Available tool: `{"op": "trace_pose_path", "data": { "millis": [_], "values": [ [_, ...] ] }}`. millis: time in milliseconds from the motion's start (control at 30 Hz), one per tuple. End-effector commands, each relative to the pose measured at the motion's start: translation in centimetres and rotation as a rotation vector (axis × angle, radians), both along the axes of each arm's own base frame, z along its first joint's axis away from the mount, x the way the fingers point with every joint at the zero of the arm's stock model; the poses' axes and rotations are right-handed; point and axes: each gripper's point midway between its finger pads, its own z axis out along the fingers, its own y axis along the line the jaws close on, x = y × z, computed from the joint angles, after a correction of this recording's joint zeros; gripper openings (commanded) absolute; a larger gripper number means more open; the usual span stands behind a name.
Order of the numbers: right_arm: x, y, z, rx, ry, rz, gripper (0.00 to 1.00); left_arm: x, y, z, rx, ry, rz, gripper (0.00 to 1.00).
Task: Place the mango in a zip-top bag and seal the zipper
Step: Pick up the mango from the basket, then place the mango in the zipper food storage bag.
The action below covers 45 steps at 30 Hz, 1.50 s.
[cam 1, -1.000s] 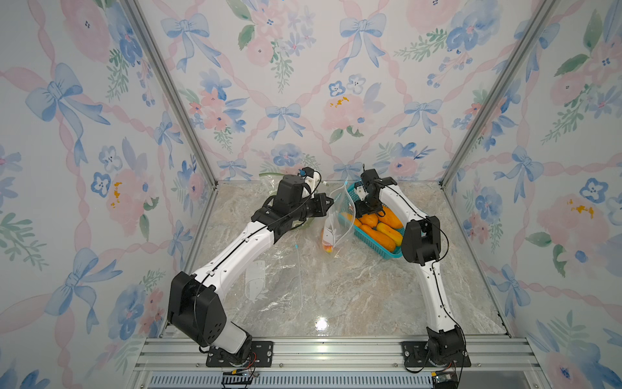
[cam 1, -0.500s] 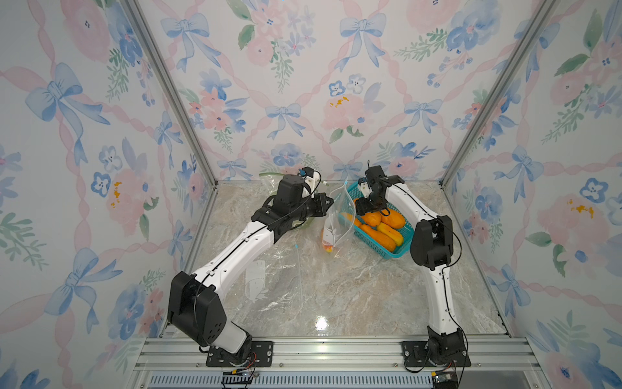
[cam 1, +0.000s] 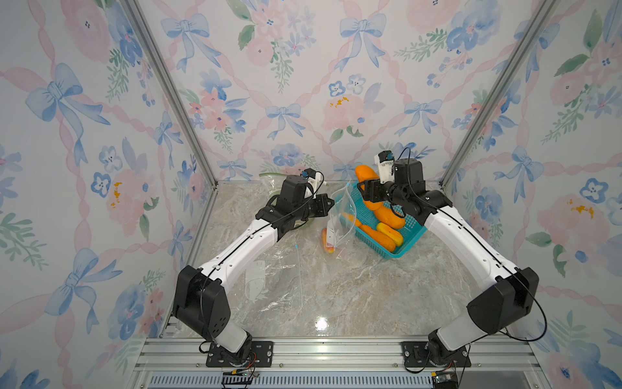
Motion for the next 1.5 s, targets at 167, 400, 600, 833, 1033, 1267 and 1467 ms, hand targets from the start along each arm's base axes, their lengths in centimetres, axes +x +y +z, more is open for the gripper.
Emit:
{"op": "trace_pose_path", "data": {
  "millis": [167,400,600,833,1033,1267,1467],
  "values": [
    [-3.9,5.3,6.7,0.278,-0.233,0.128,0.43,0.9,-0.4,1.1,-0.019,-0.025,0.017,0.0],
    [-6.0,6.6,7.4,0.379,-0.327,0.165,0.43,1.2,-0.3,1.8,-0.031,-0.037,0.028,0.0],
    [-4.9,7.3,5.4,0.414,-0.333,0.159,0.44,1.3,-0.3,2.4,-0.047,-0.039,0.029,0.0],
    [-3.3,8.4,2.4,0.378,-0.322,0.156,0.45,0.8,-0.1,4.0,-0.08,-0.053,0.014,0.0],
    [-2.8,7.7,0.8,0.337,-0.349,0.131,0.52,0.8,0.3,4.9,-0.106,-0.055,0.014,0.0],
    [-1.8,7.2,-1.1,0.331,-0.325,0.11,0.69,0.8,-0.1,5.7,-0.134,-0.048,-0.001,0.0],
    [-1.8,7.1,-1.3,0.316,-0.318,0.109,0.8,1.1,0.0,5.5,-0.14,-0.033,0.011,0.0]
  ]
}}
